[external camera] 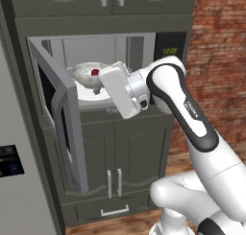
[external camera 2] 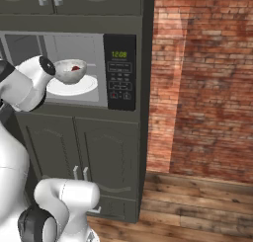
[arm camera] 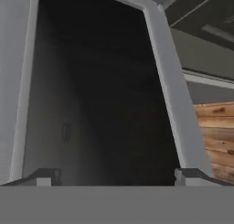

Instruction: The microwave is finished heating the chicken drumstick and tomato. Take the bowl containing the food and place it on the dining counter.

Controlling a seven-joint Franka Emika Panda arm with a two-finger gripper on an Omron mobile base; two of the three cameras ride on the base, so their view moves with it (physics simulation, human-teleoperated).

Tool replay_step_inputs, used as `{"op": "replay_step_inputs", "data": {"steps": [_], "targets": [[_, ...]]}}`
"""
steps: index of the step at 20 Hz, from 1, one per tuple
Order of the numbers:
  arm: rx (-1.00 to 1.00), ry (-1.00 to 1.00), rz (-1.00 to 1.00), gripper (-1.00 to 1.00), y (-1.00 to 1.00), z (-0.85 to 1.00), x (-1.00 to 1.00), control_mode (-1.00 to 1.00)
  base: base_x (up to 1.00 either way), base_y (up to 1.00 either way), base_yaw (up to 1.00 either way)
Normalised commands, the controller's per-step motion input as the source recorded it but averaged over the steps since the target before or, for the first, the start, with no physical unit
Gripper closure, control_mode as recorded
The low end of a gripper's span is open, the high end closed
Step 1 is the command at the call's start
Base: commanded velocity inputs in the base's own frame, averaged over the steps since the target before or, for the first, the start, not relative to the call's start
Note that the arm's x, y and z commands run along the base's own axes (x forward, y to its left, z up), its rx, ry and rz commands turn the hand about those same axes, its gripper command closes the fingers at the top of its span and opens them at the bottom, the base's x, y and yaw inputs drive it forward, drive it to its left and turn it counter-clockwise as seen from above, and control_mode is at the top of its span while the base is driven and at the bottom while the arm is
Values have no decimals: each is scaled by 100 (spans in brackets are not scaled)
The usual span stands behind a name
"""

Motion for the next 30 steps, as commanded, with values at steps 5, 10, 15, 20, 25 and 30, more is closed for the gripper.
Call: {"op": "replay_step_inputs", "data": {"steps": [5, 10, 15, 20, 25, 30], "targets": [[0, 0, -42, -100, -100, 1, 0, -100, 0, 0, 0], [0, 8, -29, -100, -99, 4, 52, -100, 0, 0, 0], [0, 21, -21, -100, -58, 14, 100, -100, 0, 0, 0], [-7, 2, -14, -100, 6, 0, 82, -100, 0, 0, 0], [-14, 0, -9, -100, 37, -10, 85, -100, 0, 0, 0], [-9, 0, -10, -100, 29, -18, 94, -100, 0, 0, 0]]}}
